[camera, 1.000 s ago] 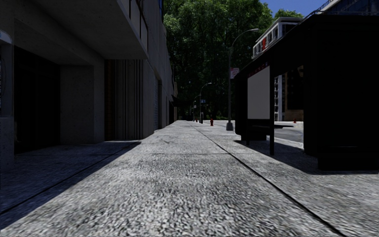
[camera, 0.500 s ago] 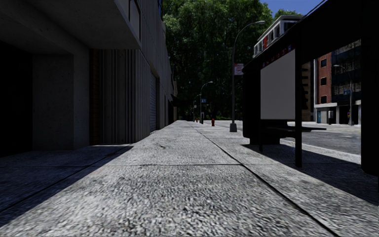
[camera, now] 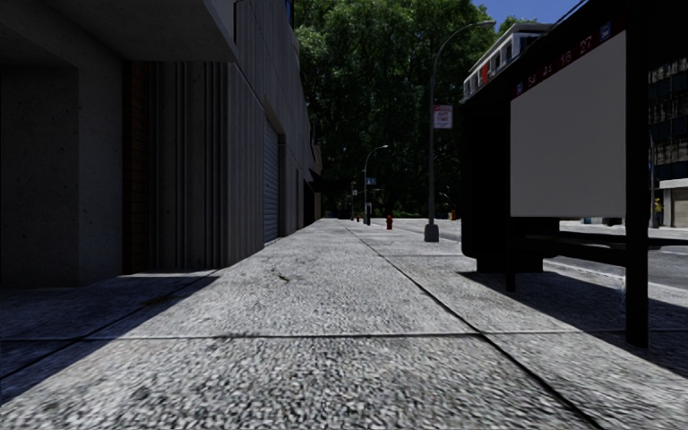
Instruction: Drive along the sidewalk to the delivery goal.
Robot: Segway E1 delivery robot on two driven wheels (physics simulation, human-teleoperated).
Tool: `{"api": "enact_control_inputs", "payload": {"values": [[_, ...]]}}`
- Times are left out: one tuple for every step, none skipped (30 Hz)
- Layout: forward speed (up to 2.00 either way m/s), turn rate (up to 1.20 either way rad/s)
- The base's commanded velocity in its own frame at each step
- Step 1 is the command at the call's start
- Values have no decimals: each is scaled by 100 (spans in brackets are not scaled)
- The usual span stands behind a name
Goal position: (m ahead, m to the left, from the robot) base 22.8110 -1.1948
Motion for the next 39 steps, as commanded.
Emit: {"api": "enact_control_inputs", "payload": {"values": [[200,0],[200,0],[200,0],[200,0],[200,0],[200,0],[200,0],[200,0],[200,0],[200,0],[200,0],[200,0],[200,0],[200,0],[200,0],[200,0],[200,0],[200,0],[200,0],[200,0],[200,0],[200,0],[200,0],[200,0],[200,0],[200,0],[200,0],[200,0],[200,0],[200,0],[200,0],[200,0],[200,0],[200,0],[200,0],[200,0],[200,0],[200,0],[200,0]]}}
